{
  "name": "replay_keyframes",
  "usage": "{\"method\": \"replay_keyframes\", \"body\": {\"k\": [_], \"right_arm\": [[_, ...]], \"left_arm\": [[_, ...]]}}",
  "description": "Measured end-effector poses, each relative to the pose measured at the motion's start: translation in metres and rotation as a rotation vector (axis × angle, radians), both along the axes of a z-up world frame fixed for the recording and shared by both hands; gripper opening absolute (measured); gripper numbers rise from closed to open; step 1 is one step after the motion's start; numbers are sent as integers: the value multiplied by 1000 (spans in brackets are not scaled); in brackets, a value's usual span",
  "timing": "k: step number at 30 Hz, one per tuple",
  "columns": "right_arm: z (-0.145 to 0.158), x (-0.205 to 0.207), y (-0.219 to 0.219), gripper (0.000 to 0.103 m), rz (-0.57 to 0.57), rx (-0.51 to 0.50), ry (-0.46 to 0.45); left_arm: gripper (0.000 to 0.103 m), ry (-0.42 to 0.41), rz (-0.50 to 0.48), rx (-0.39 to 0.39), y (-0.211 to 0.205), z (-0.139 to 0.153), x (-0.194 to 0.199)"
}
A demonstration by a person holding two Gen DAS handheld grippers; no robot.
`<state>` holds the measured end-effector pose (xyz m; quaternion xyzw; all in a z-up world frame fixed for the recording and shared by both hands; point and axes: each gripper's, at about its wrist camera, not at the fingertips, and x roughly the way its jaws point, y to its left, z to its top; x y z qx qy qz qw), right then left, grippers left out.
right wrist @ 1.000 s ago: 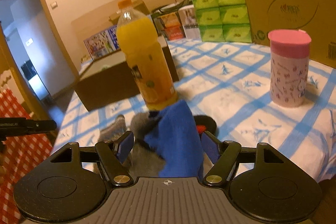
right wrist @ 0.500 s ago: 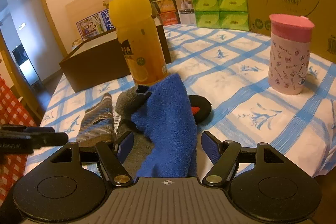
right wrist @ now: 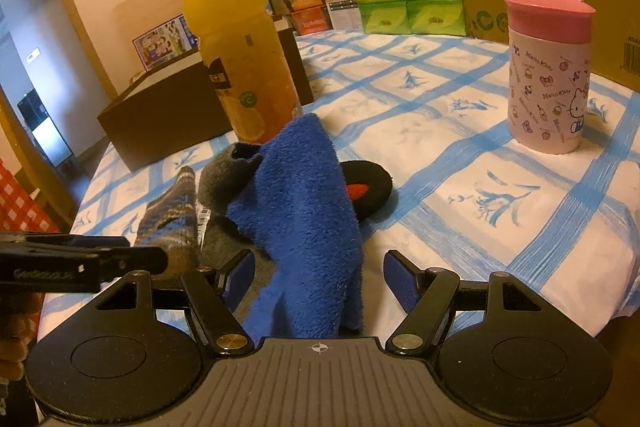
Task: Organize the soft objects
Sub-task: 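Grasp the striped knit sock with the left tool while the right tool grasps the blue towel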
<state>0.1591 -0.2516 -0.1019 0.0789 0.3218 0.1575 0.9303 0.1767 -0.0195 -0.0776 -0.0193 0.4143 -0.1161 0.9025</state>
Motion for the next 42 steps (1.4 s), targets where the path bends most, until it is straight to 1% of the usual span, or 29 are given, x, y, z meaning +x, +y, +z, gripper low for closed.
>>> {"method": "replay_keyframes", "body": {"k": [5, 9, 10, 12, 13, 15, 17, 20, 24, 28, 31, 34, 36, 37, 38, 40, 42], "right_arm": [[-3, 4, -2, 71, -2, 10, 3], [-5, 7, -5, 71, -5, 24, 13], [-5, 7, -5, 71, -5, 26, 13], [-5, 8, -6, 71, -5, 26, 12], [-5, 8, -6, 71, -6, 26, 11], [-5, 8, -6, 71, -6, 28, 9], [-4, 8, -5, 71, -4, 29, 8], [-3, 7, -2, 71, 1, 27, 5], [0, 5, 0, 71, 7, 30, 0], [2, 3, 2, 71, 11, 29, -6], [3, 2, 2, 71, 11, 34, -4], [1, 3, 4, 71, 12, 38, 0], [0, 3, 5, 71, 13, 38, 5], [-1, 3, 5, 71, 14, 37, 7], [-1, 4, 5, 71, 16, 36, 9], [-2, 4, 4, 71, 17, 32, 9], [-3, 5, 3, 71, 12, 33, 12]], "left_arm": [[68, 19, 38, 11, -11, -4, 18], [68, 24, 68, 47, -19, -11, 28], [66, 20, 71, 59, -21, -13, 29], [61, 19, 71, 75, -23, -16, 31], [56, 19, 67, 79, -24, -18, 31], [50, 16, 60, 92, -24, -21, 30], [36, 16, 57, 92, -21, -23, 29], [23, 19, 52, 72, -13, -22, 26], [20, 10, 42, 68, -3, -16, 18], [19, 11, 54, 48, 16, -8, 5], [19, 38, 77, 52, 32, -2, -6], [19, 71, 96, -13, 51, 5, -17], [23, 108, 102, -84, 61, 4, -20], [26, 125, 107, -118, 65, 2, -21], [29, 135, 113, -135, 67, -1, -21], [38, 148, 121, -133, 68, -7, -18], [44, 143, 136, -122, 69, -12, -14]]}}
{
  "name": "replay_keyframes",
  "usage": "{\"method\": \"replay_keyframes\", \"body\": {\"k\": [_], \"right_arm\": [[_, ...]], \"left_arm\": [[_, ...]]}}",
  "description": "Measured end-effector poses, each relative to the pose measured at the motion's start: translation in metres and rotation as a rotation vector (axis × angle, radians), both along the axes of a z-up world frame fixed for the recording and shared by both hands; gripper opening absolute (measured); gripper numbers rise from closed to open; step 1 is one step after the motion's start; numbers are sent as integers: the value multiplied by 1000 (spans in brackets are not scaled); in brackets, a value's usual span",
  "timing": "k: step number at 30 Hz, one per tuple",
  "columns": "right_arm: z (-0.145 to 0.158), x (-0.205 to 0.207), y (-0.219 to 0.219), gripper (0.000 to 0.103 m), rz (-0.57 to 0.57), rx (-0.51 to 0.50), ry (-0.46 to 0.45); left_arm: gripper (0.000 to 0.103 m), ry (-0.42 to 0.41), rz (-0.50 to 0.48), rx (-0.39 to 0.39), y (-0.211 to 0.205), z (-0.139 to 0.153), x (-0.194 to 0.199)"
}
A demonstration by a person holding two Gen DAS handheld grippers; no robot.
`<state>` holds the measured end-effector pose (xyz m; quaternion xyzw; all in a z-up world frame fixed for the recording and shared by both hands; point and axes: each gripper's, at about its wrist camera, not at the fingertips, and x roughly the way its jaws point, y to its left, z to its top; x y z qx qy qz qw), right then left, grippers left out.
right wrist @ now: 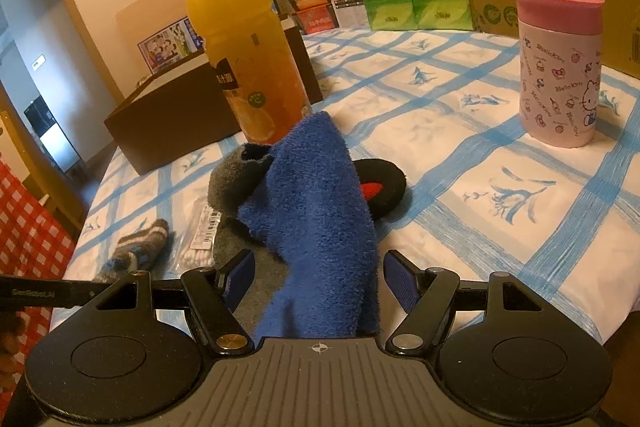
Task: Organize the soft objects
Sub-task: 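Grasp the striped knit sock with the left tool while the right tool grasps the blue towel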
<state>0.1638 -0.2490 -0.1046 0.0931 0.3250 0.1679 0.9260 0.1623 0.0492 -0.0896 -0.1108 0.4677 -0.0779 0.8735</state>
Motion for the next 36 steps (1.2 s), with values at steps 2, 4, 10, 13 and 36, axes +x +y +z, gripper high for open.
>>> {"method": "replay_keyframes", "body": {"k": [2, 4, 10, 13, 36], "right_arm": [[-2, 0, -3, 71, -7, 2, 3], [-3, 2, -4, 71, -11, 5, 8], [-8, 4, -5, 71, -8, 5, 20], [-9, 5, -4, 71, -3, 5, 23], [-5, 6, 5, 71, 33, -15, 10]], "left_arm": [[51, -12, 13, 46, -2, -2, 4], [55, -23, 11, 77, -2, -3, 6], [60, -62, 23, 130, -2, 0, 9], [60, -99, 26, 172, -2, 5, 7], [61, -69, 175, 158, 41, -23, 14]]}}
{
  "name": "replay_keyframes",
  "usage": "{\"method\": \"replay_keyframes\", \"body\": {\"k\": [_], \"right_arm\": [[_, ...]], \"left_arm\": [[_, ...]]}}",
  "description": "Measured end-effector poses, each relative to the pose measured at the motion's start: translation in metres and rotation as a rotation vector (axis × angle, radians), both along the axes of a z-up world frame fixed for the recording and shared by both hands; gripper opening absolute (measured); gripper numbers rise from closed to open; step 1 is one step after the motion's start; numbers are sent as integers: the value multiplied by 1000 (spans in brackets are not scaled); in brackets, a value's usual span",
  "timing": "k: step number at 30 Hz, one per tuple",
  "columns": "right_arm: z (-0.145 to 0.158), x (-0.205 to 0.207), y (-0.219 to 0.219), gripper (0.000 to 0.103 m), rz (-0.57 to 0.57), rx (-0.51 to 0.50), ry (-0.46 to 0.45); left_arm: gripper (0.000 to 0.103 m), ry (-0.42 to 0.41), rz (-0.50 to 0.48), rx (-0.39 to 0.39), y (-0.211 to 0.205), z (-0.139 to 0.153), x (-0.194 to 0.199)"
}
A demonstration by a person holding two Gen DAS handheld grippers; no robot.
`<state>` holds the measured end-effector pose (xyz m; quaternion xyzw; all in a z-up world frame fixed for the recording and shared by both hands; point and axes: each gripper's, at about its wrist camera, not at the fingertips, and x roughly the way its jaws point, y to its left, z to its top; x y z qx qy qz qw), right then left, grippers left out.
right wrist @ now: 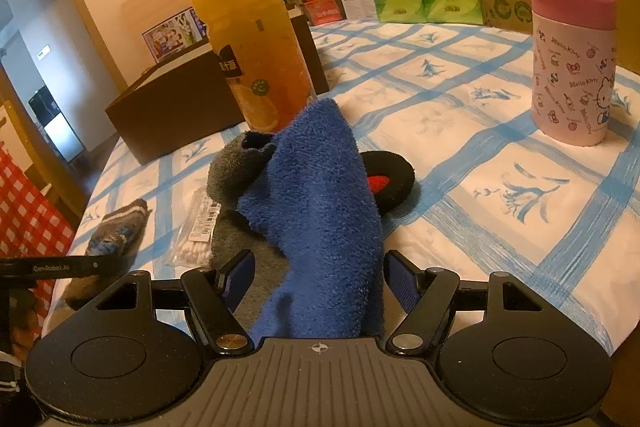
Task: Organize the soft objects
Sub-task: 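Grasp the striped knit sock with the left tool while the right tool grasps the blue towel, then lift the striped knit sock with the left tool while the right tool lifts the blue towel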
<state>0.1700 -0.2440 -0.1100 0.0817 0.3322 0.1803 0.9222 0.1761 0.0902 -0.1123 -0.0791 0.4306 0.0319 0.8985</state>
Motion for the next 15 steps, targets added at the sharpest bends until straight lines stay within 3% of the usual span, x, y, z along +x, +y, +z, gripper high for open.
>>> {"method": "replay_keyframes", "body": {"k": [2, 4, 9, 11, 12, 15], "right_arm": [[3, 2, 1, 71, 5, -4, -11], [7, 5, 2, 71, 5, -9, -29], [13, 15, 3, 69, -21, -50, -64], [14, 16, 7, 22, 4, -98, -71], [15, 13, 8, 9, 13, -112, -83], [24, -5, 9, 8, 39, -105, -174]], "left_arm": [[39, -15, -20, 26, -3, 0, -1], [34, -27, -37, 38, -4, 0, -2], [34, -32, -44, 12, -3, 1, -4], [34, -35, -47, 19, -4, 1, -5], [34, -37, -49, 24, -5, 1, -5], [34, -38, -50, 26, -6, 0, -6]]}}
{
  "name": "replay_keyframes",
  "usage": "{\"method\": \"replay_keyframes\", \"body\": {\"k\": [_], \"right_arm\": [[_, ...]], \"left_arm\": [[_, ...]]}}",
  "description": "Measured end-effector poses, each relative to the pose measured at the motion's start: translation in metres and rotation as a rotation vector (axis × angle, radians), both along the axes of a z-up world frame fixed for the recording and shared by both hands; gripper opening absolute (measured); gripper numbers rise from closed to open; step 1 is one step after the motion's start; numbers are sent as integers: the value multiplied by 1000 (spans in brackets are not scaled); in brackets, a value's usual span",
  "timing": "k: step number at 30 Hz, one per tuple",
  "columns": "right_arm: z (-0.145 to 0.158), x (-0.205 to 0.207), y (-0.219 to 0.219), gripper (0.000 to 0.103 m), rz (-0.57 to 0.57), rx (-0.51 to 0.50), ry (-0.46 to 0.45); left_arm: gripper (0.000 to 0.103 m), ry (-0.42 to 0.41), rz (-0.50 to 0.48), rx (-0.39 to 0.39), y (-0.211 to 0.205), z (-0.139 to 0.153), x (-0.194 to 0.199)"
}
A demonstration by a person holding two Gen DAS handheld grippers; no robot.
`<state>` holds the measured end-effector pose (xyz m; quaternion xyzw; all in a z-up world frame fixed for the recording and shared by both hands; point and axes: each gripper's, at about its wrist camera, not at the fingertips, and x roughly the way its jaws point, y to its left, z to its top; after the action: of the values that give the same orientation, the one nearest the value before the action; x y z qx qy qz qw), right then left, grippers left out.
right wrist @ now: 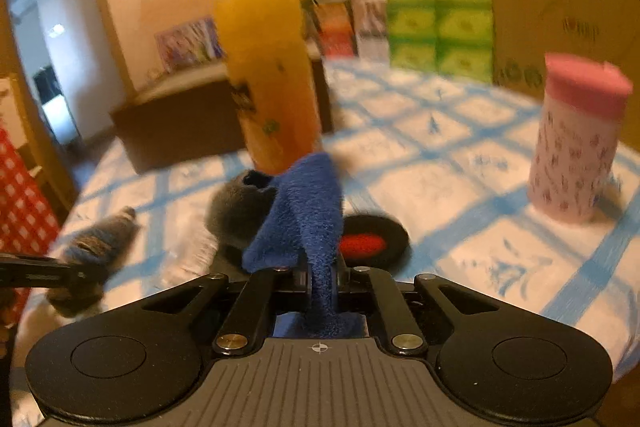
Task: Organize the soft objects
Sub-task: 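Lift the striped knit sock with the left tool while the right tool lifts the blue towel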
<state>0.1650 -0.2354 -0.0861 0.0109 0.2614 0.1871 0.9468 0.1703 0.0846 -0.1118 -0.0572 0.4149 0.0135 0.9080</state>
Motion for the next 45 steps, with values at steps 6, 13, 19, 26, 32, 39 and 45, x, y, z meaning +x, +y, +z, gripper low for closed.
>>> {"method": "replay_keyframes", "body": {"k": [6, 13, 19, 26, 32, 39, 45], "right_arm": [[36, -32, 2, 8, 91, 30, -128], [80, -56, -3, 8, 228, 6, -32], [94, -59, -12, 8, 181, -167, 151], [49, -18, 23, 8, 178, -261, 193], [-21, -1, 59, 8, 171, -243, 230], [-27, -3, 48, 63, 256, -124, 242], [-30, -18, 57, 81, 511, -320, 182]], "left_arm": [[34, -1, 0, 0, 0, 0, -1], [34, 4, -6, -7, 1, 1, -5], [34, 3, -11, -17, 2, 1, -9], [34, 0, -13, -20, 3, 1, -10], [34, 1, -14, -20, 3, 1, -9], [34, 2, -14, -21, 3, 0, -9], [34, 2, -17, -9, 0, -1, -8]]}}
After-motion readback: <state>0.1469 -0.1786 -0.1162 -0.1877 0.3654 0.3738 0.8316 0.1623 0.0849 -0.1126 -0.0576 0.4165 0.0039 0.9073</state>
